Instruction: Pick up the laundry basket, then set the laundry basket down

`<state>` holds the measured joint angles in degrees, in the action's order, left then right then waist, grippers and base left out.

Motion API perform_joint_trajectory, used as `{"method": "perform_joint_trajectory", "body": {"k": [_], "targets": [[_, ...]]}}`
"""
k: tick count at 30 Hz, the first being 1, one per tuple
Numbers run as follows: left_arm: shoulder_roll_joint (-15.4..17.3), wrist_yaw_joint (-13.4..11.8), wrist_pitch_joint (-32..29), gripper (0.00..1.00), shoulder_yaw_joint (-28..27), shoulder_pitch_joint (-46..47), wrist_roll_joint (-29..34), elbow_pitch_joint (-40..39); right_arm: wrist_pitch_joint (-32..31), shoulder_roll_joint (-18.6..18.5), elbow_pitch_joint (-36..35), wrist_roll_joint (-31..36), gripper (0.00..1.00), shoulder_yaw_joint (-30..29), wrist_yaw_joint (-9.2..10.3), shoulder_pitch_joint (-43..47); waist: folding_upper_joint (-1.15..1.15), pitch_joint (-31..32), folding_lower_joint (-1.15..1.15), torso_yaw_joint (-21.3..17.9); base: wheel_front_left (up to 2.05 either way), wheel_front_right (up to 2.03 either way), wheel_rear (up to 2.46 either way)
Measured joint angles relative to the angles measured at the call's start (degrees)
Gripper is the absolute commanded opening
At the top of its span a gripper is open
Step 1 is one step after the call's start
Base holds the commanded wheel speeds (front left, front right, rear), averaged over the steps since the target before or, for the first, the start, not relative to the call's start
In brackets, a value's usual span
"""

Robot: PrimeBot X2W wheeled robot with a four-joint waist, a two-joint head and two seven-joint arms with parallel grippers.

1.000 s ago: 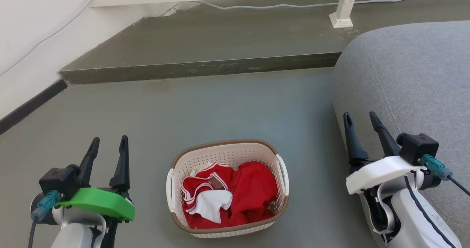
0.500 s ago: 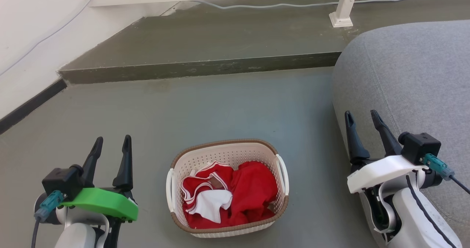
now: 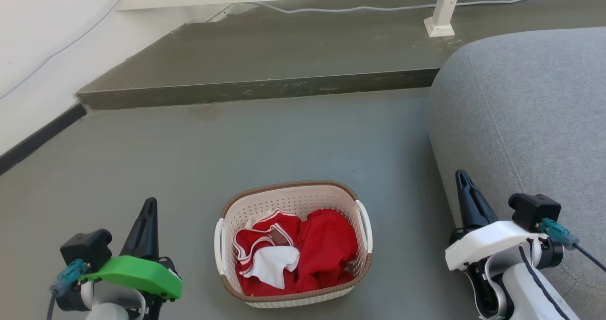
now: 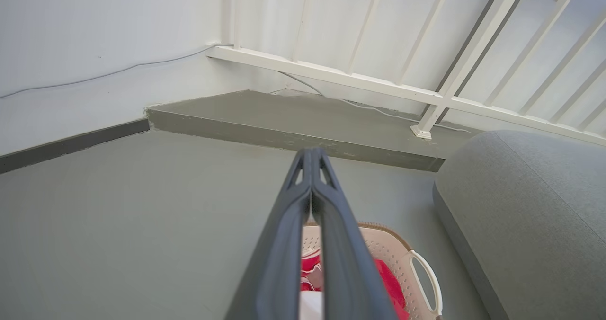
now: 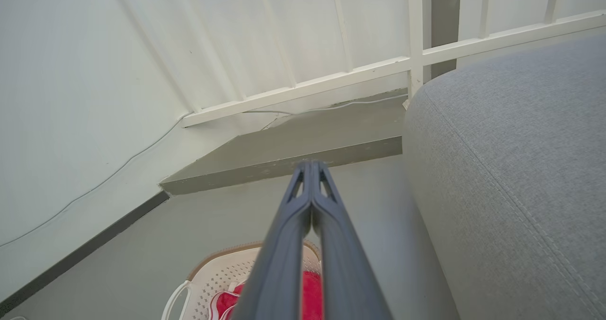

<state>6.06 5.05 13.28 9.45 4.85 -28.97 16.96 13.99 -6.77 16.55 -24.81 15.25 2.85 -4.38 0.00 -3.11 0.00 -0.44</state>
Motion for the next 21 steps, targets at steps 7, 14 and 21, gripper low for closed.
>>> {"method": "perform_joint_trajectory", "body": {"k": [7, 14, 21], "targets": [[-0.13, 0.00, -1.55, 0.00, -0.69, 0.00, -5.66, 0.35, -1.38, 0.42, -0.08, -5.30, 0.00, -1.53, -0.80, -0.01, 0.00, 0.25, 0.00, 0.03, 0.00, 0.00, 0.00], [-0.37, 0.02, -3.19, 0.00, -2.01, 0.00, -9.96, 0.38, -2.65, 1.02, -0.16, -10.82, 0.00, -3.02, -1.35, -0.01, 0.00, 0.47, 0.00, 0.08, 0.00, 0.00, 0.00], [-1.16, 0.04, -4.67, 0.00, -2.88, 0.00, -14.04, 0.41, -4.31, 1.26, -0.22, -15.30, 0.00, -4.61, -2.11, -0.01, 0.00, 0.68, 0.00, 0.12, 0.00, 0.00, 0.00]]}}
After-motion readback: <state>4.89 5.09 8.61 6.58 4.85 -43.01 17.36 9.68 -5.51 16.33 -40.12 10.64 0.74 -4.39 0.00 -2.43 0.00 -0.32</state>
